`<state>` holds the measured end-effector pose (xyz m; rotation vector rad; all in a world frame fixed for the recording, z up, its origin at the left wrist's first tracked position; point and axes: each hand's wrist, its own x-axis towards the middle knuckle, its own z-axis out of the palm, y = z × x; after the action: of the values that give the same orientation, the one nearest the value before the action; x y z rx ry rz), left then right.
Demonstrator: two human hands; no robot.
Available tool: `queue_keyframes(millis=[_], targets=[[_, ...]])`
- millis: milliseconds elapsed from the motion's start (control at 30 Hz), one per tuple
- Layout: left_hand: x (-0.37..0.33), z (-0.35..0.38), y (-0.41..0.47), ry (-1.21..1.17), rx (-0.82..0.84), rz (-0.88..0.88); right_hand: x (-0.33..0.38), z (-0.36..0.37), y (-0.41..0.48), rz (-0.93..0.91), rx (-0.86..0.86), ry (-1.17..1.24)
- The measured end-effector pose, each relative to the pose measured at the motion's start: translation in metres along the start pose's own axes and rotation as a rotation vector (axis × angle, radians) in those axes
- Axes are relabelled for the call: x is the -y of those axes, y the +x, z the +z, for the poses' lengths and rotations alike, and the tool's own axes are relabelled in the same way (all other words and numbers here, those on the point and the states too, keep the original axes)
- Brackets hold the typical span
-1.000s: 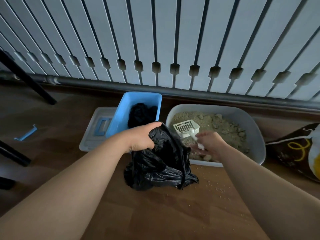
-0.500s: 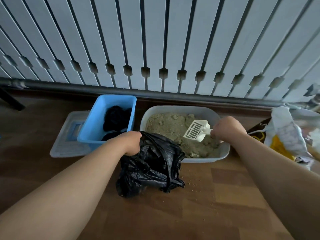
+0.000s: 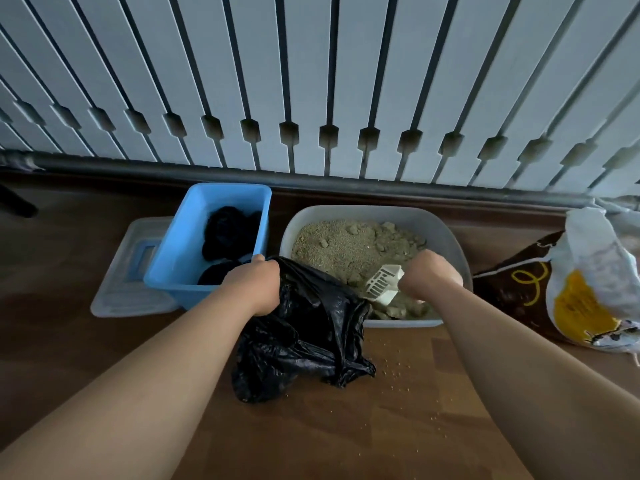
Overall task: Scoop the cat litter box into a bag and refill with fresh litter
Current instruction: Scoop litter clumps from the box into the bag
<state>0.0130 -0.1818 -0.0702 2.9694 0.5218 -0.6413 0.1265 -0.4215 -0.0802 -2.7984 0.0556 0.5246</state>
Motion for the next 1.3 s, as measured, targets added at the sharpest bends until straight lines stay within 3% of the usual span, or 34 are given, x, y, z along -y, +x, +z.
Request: queue_keyframes(millis=[233,500,733,1300], targets=[[0.007,0.013,0.015,-0.069,-0.025,0.022,-0.003,0.034,0.017,0.084,0.169,0.401],[0.011,0.02,0.023,-0.107,-0.03,0.044,0.022,0.075,0.014,0.036,0.155,0.527],[0.007,0.019,0.022,-0.11,-0.031,0.064,0.022,0.076,0.013,0.123,0.103,0.725],[0.001,0.012,0.009,-0.188,0.032,0.121,-0.017,0.033,-0.016,0.007,0.04,0.759]])
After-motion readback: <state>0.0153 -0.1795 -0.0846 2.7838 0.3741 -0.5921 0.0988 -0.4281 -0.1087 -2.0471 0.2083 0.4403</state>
